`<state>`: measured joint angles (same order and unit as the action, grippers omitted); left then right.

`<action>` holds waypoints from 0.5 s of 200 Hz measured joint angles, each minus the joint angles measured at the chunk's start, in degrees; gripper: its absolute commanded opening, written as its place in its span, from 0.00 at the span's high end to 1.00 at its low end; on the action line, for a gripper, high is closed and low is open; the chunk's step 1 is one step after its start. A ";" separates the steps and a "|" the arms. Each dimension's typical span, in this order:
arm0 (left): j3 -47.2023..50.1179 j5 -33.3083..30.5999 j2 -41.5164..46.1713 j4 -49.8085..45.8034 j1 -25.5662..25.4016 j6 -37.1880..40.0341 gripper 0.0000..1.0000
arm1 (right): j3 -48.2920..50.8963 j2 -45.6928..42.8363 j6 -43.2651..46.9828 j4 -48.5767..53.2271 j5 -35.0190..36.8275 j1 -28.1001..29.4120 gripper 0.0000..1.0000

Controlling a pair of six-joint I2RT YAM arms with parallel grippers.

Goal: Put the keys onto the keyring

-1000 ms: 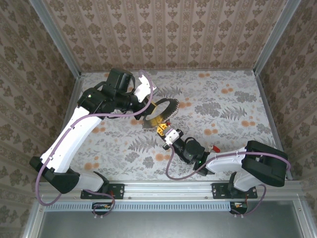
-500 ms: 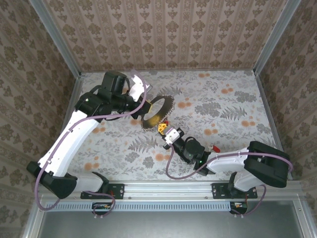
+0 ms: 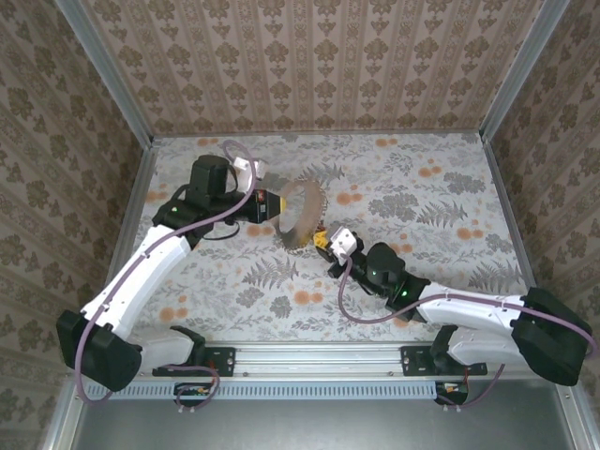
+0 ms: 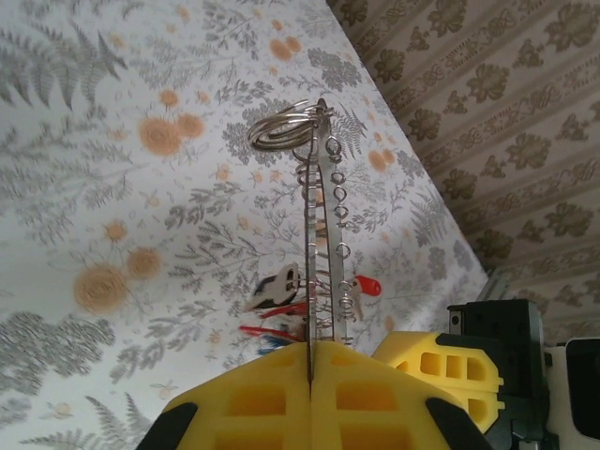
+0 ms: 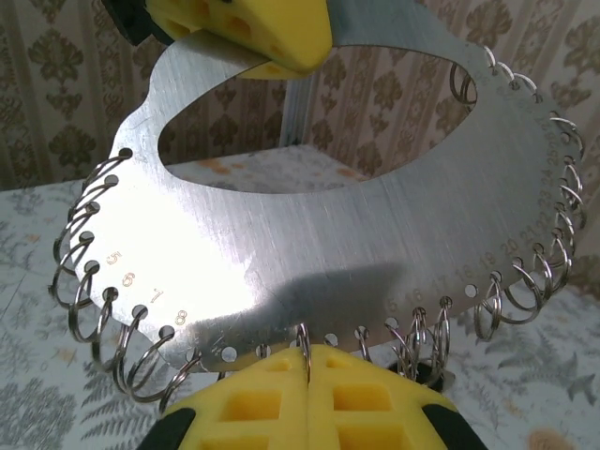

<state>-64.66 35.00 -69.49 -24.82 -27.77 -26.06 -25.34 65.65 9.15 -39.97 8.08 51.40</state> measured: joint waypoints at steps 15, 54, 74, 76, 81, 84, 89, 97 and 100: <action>1.49 0.90 0.00 1.88 0.20 -2.84 1.00 | 0.00 -1.16 -0.79 2.62 -2.29 -1.20 1.00; 7.63 3.48 0.11 10.97 0.63 -11.56 1.00 | 0.00 -2.23 -2.43 6.05 -5.01 -3.28 1.00; 10.97 3.87 0.13 14.97 0.87 -15.69 0.95 | 0.00 -2.12 -3.54 7.58 -6.51 -4.39 1.00; 11.19 3.87 0.15 15.23 0.87 -15.85 0.95 | 0.00 -2.05 -3.63 7.72 -6.69 -4.52 1.00; 11.93 3.82 0.20 16.09 0.87 -16.85 0.95 | 0.00 -1.95 -3.87 8.07 -7.19 -4.83 1.00; 12.37 3.80 0.24 16.55 0.87 -17.27 0.94 | 0.00 -1.88 -3.89 8.15 -7.45 -4.98 1.00; 13.16 3.76 0.37 17.42 0.87 -18.14 0.92 | 0.00 -1.73 -4.15 8.57 -8.07 -5.33 1.00; 14.36 3.52 0.61 18.51 0.87 -19.32 0.89 | 0.00 -1.51 -4.52 8.98 -9.03 -5.81 1.00; 14.91 3.37 0.70 18.97 0.87 -19.78 0.89 | -0.02 -1.40 -4.76 9.09 -9.40 -5.97 1.00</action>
<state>-49.76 38.37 -68.79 -5.85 -26.89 -45.84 -25.36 64.25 4.38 -30.87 -1.32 45.43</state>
